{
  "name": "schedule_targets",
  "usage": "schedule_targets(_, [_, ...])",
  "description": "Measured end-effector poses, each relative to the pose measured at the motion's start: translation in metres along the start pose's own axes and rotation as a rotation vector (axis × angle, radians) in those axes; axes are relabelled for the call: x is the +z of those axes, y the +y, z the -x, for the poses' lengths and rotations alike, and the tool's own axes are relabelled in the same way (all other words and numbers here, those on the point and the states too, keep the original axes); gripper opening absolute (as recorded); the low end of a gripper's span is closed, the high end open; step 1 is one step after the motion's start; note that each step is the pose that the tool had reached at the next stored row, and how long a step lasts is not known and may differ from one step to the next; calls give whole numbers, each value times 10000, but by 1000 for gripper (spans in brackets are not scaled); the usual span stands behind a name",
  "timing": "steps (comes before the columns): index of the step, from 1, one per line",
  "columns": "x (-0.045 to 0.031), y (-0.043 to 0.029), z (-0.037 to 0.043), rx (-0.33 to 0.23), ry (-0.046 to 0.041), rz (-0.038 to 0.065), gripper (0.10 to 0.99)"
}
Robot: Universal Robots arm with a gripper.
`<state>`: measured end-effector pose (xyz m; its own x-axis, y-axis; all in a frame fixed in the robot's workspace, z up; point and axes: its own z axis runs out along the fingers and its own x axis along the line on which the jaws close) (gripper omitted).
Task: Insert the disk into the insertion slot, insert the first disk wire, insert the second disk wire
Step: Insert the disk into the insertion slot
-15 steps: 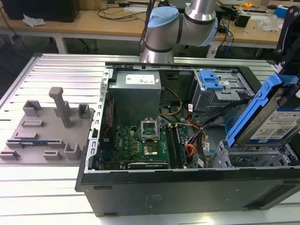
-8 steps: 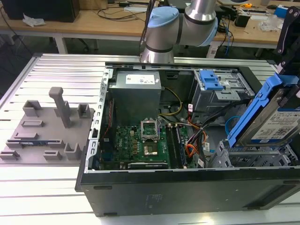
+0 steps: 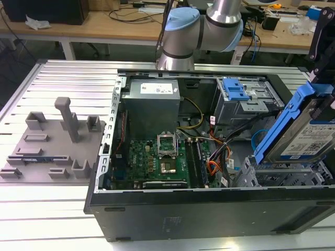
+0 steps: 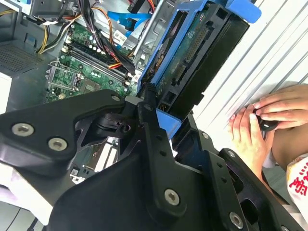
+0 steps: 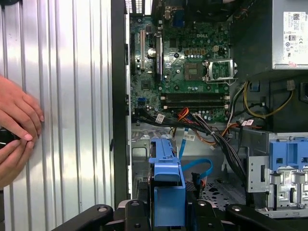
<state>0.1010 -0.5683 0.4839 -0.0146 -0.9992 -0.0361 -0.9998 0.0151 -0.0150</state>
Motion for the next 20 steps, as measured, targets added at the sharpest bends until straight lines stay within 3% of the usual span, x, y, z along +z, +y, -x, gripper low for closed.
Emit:
schedule_targets(14, [17,-60,117,-160,-2,6,365])
schedule_targets(20, [49,-66,127,-172,1,6,365])
